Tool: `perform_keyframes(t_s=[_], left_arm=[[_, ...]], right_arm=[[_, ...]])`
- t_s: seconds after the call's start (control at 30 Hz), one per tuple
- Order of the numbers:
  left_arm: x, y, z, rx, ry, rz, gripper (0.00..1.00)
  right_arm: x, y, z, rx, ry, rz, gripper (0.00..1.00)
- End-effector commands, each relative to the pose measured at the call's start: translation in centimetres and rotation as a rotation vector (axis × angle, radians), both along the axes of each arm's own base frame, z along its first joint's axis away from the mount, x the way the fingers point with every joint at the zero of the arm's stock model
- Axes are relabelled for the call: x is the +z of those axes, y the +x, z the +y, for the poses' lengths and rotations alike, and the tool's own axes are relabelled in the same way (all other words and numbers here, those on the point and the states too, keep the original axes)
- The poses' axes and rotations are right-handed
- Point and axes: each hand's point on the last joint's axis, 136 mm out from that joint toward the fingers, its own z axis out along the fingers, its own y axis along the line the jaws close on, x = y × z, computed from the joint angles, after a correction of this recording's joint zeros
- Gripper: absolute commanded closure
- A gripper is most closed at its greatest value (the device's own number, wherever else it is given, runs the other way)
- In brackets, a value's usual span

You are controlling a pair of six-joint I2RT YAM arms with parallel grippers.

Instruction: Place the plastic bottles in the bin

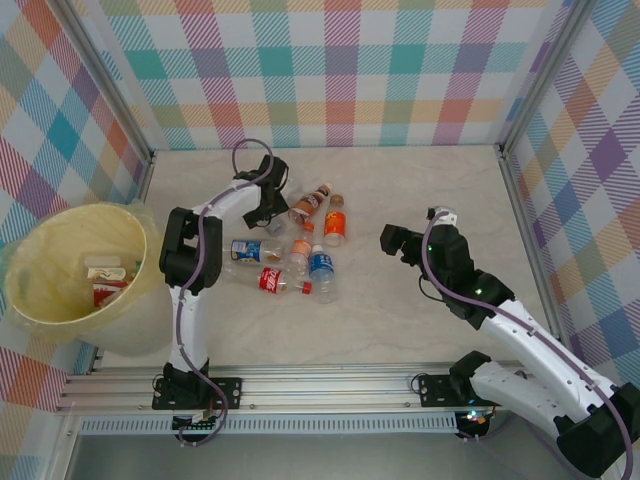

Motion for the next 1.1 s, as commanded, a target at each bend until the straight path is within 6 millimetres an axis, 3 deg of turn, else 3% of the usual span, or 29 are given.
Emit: perform_keyframes(t_s=[0.0, 0.1, 0.23, 0.37, 0.6, 0.77, 0.87, 0.97, 1.07], left_arm=[[0.7, 1.1, 0.2, 0.013, -0.009, -0.041, 0.30], [2.2, 1.2, 0.3, -0.001, -0.006, -0.076, 0.38], [5.8, 1.1, 0.4, -0.039, -0.009, -0.150, 0.46], [11.1, 0.2, 0.6, -0.071, -0.019, -0.245, 0.50], [21.9, -4.0, 2.8, -0.098, 0.007, -0.430, 0.52], [30.1, -8.5, 6.1, -0.081, 0.114, -0.542, 0.52], [33.7, -11.4, 8.7, -0.038, 0.208, -0.583, 0.52], [36.3, -14.9, 12.6, 0.071, 0.360, -0.585, 0.52], [37.0, -18.0, 17.4, 0.208, 0.476, -0.547, 0.52]], right_arm=[[0.1, -0.2, -0.5, -0.002, -0.022, -0.009, 0.00], [0.6, -0.1, 0.5, 0.054, -0.011, -0.035, 0.00], [2.0, -0.6, 5.0, 0.321, 0.000, -0.096, 0.00], [2.8, -0.6, 7.3, 0.452, -0.003, -0.158, 0.00], [3.9, 0.8, 8.6, 0.485, -0.036, -0.208, 0.00], [3.3, 1.9, 9.3, 0.480, -0.024, -0.181, 0.00], [2.9, 2.3, 9.7, 0.476, -0.013, -0.162, 0.00], [2.6, 2.7, 10.0, 0.480, -0.007, -0.148, 0.00], [2.5, 2.9, 10.3, 0.484, -0.004, -0.145, 0.00]])
